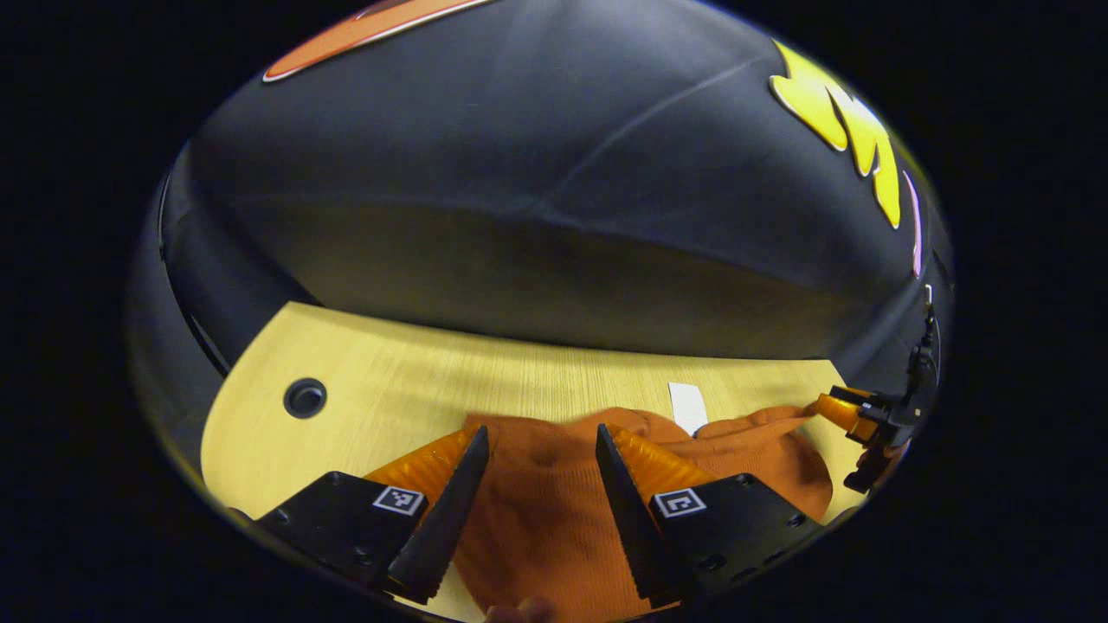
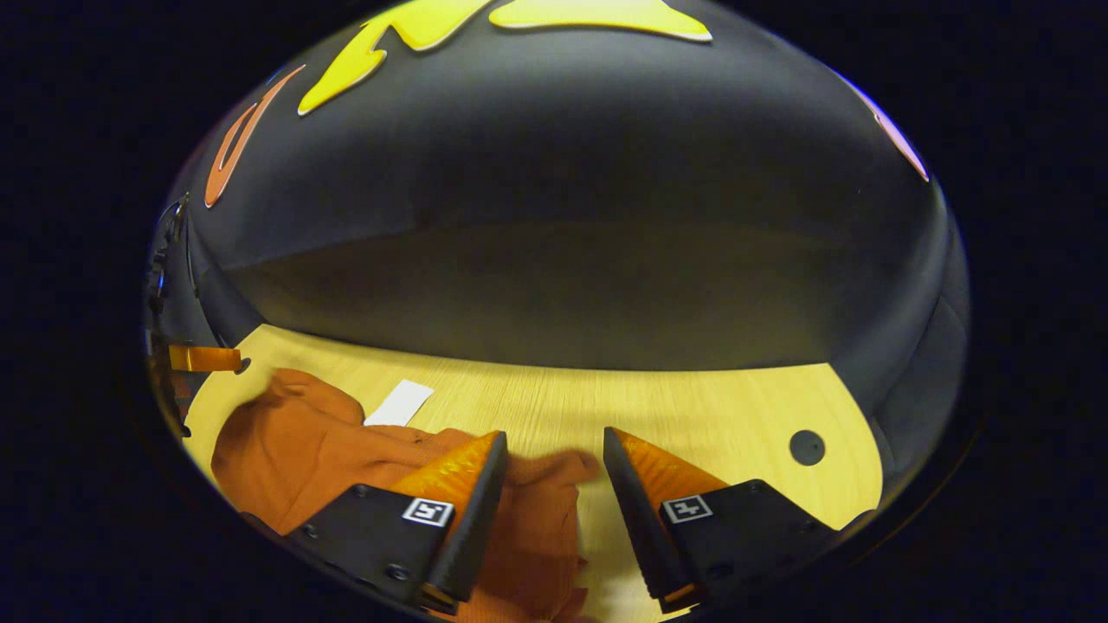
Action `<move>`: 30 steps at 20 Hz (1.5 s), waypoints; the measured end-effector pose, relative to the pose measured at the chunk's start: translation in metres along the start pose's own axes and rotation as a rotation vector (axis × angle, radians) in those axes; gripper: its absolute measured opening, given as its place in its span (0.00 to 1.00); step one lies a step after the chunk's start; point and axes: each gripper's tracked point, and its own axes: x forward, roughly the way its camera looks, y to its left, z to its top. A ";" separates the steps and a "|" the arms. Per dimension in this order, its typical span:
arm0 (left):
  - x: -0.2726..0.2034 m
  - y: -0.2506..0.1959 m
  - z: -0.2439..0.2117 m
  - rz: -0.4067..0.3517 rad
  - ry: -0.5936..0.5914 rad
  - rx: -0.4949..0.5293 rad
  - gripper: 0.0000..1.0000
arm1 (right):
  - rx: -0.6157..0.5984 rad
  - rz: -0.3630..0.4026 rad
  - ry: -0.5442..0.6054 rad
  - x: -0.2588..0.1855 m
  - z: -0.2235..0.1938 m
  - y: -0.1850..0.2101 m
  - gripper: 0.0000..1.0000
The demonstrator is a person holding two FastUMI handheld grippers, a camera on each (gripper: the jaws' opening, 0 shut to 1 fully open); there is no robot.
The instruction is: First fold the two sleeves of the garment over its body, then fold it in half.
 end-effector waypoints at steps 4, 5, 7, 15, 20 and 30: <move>-0.057 -0.023 0.047 -0.013 -0.135 -0.043 0.81 | -0.054 -0.002 -0.117 -0.048 0.044 0.006 0.81; -0.075 -0.029 0.063 -0.021 -0.186 -0.051 0.82 | -0.062 0.004 -0.155 -0.065 0.060 0.009 0.83; -0.118 -0.041 0.096 -0.019 -0.298 -0.041 0.81 | -0.070 0.000 -0.247 -0.106 0.094 0.016 0.88; -0.291 -0.096 0.162 0.055 -0.623 0.125 0.87 | -0.050 -0.003 -0.548 -0.284 0.194 0.062 0.93; -0.358 -0.102 0.161 0.081 -0.664 0.112 0.96 | -0.016 -0.014 -0.601 -0.360 0.190 0.073 0.94; -0.408 -0.111 0.107 0.138 -0.696 0.128 0.96 | 0.003 -0.002 -0.655 -0.427 0.158 0.084 0.95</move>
